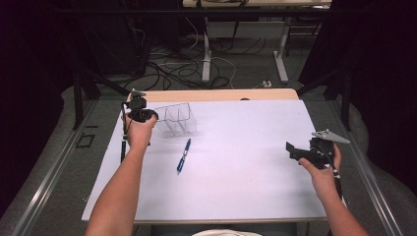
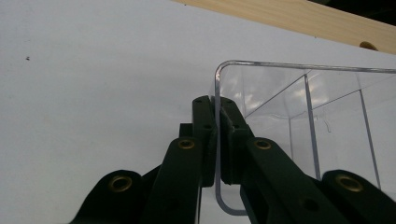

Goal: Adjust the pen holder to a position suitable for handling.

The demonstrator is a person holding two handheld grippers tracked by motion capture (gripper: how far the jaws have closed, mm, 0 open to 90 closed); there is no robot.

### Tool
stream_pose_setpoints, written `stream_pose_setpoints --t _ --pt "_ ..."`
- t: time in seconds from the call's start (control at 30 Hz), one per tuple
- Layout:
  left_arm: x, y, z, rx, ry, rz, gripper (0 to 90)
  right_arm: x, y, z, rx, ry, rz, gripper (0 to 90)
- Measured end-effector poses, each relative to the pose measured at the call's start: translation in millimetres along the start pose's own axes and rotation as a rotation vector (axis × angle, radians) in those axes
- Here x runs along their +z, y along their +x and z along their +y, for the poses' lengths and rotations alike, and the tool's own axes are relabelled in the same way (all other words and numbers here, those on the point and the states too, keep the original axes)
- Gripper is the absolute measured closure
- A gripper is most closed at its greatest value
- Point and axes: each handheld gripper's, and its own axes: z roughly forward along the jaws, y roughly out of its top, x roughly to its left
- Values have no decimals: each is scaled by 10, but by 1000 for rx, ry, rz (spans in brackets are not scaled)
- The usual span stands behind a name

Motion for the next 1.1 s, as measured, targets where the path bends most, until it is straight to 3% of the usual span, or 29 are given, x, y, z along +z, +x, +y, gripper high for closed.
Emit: stream_pose_setpoints --t 0.37,0.73,1.1 --pt "4 -271 -29 -20 0 -34 878 -10 15 4 1 5 -2 2" --pt "100 -595 -74 -11 12 -63 878 0 15 1 9 2 7 2" --pt "227 -840 -145 -18 35 -57 877 6 9 1 3 1 11 2"
